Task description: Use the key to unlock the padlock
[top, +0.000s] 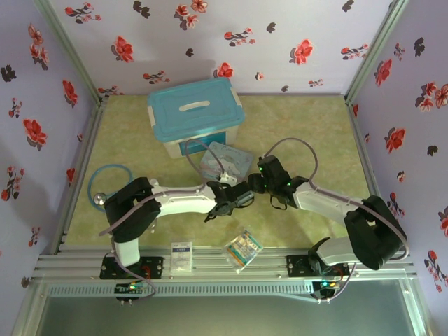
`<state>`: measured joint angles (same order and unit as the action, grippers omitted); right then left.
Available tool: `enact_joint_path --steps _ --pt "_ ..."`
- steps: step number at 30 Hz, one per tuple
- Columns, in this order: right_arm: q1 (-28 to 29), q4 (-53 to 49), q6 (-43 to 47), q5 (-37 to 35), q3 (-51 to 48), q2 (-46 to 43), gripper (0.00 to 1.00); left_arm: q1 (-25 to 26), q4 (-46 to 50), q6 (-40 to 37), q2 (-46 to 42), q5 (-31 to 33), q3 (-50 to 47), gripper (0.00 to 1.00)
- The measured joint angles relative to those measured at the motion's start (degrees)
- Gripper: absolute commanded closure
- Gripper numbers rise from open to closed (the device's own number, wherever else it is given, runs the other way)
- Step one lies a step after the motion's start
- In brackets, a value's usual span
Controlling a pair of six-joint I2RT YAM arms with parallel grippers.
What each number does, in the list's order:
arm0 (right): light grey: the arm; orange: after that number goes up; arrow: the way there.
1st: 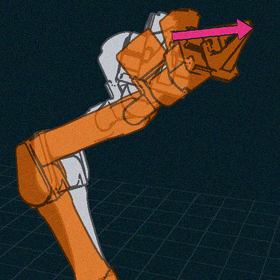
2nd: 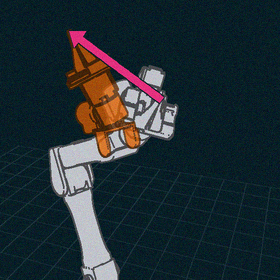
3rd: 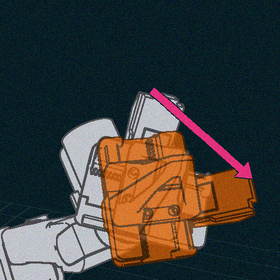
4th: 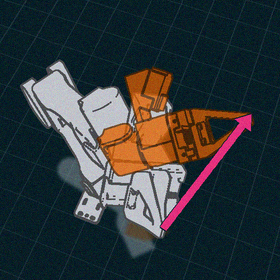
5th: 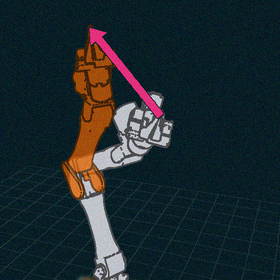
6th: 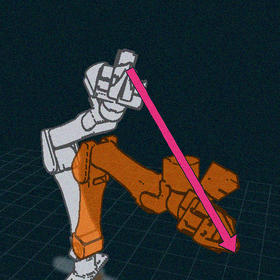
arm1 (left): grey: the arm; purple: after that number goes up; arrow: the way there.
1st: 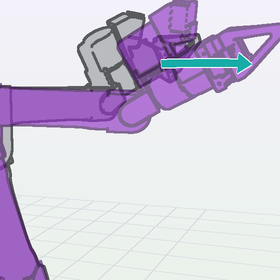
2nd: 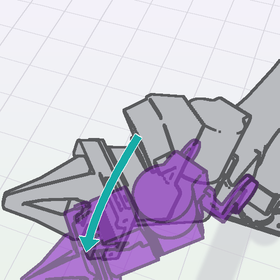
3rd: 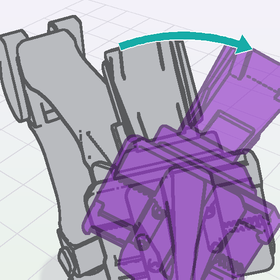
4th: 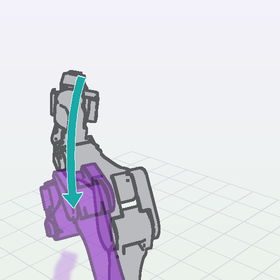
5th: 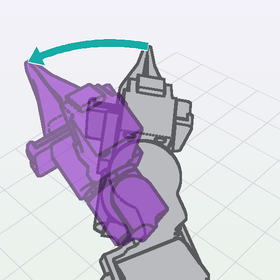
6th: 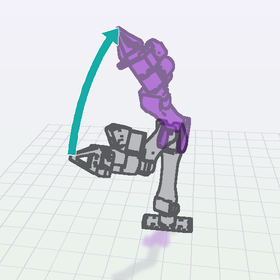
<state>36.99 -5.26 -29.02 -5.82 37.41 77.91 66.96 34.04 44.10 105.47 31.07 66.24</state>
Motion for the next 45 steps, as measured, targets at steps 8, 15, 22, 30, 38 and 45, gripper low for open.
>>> enact_joint_path --steps 8,15,22,30,38,45 --pt "0.0 1.0 -1.6 -1.2 -2.4 -0.2 0.5 1.8 4.0 -0.5 4.0 2.4 4.5 0.74" --pt "0.0 1.7 -2.8 -1.9 -2.8 -0.2 0.51 3.6 7.2 -1.0 5.6 3.5 7.6 0.67" --pt "0.0 3.3 -4.1 -2.6 -5.0 -2.4 0.51 4.7 4.0 -1.4 5.3 1.9 7.1 0.67" --pt "0.6 3.3 -5.8 -3.0 -6.4 -7.1 0.44 2.4 -3.3 -2.7 -6.8 -2.8 -0.6 0.55" --pt "11.1 2.8 -10.2 -3.8 -5.1 -5.4 0.3 -10.0 -13.8 -5.6 -27.4 -10.8 -10.5 0.28" --pt "15.1 6.6 -13.1 -4.1 0.3 4.3 0.4 -21.2 -19.4 -8.7 -26.7 -17.6 -14.3 0.28"
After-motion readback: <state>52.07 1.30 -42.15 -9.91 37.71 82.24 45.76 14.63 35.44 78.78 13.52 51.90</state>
